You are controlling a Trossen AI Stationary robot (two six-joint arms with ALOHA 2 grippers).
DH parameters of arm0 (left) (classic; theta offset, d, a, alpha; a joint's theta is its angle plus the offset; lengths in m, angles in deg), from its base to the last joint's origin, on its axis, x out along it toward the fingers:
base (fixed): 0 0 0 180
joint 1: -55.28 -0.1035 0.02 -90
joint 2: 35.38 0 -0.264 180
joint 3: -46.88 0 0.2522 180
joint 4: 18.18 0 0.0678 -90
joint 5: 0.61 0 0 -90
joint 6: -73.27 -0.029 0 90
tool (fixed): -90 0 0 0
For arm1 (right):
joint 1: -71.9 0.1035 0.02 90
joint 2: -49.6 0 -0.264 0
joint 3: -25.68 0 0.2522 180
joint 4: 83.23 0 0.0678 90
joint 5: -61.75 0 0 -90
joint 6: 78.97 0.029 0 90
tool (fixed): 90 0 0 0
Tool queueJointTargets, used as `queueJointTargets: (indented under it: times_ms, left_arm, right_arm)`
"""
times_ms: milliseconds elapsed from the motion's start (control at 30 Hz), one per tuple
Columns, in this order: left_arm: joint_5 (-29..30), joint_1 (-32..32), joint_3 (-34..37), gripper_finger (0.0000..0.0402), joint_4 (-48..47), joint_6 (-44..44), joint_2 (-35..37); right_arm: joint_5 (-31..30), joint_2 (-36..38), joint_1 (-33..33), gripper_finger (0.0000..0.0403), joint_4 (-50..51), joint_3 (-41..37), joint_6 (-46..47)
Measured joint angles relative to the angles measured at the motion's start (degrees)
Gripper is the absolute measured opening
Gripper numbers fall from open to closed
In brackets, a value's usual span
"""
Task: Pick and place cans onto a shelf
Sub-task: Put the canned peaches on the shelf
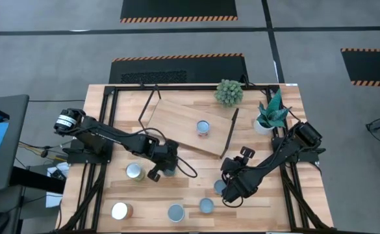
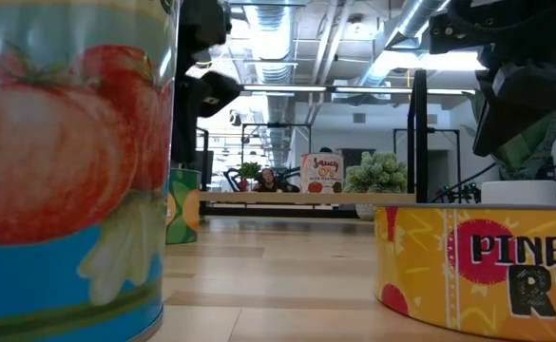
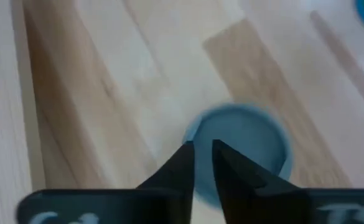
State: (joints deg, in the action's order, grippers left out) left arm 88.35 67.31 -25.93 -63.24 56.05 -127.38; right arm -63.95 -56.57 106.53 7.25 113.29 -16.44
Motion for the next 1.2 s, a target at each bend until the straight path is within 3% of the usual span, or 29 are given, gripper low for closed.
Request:
queueJointTargets:
  times_ms: [200,367,1033,1200]
  left_arm:
    - [0.7,-1.7,0.0,0.0113,-2.4,4.2,0.0]
    - [0.5,-2.2,0.0,0.0136,-2.6,4.5,0.0]
    - [0.0,-2.2,-0.3,0.0135,-1.7,6.5,-3.4]
    - [0.0,-2.2,-0.3,0.0087,-1.8,3.9,-3.4]
  right_arm:
    - [-0.3,0.0,0.0,0.0061,0.0,0.0,0.0]
    - [-0.3,0.0,0.0,0.0061,0.0,0.0,0.0]
    - [-0.3,0.0,0.3,0.0061,0.7,0.0,0.3]
    - [-0.3,0.0,0.2,0.0061,0.6,0.0,0.4]
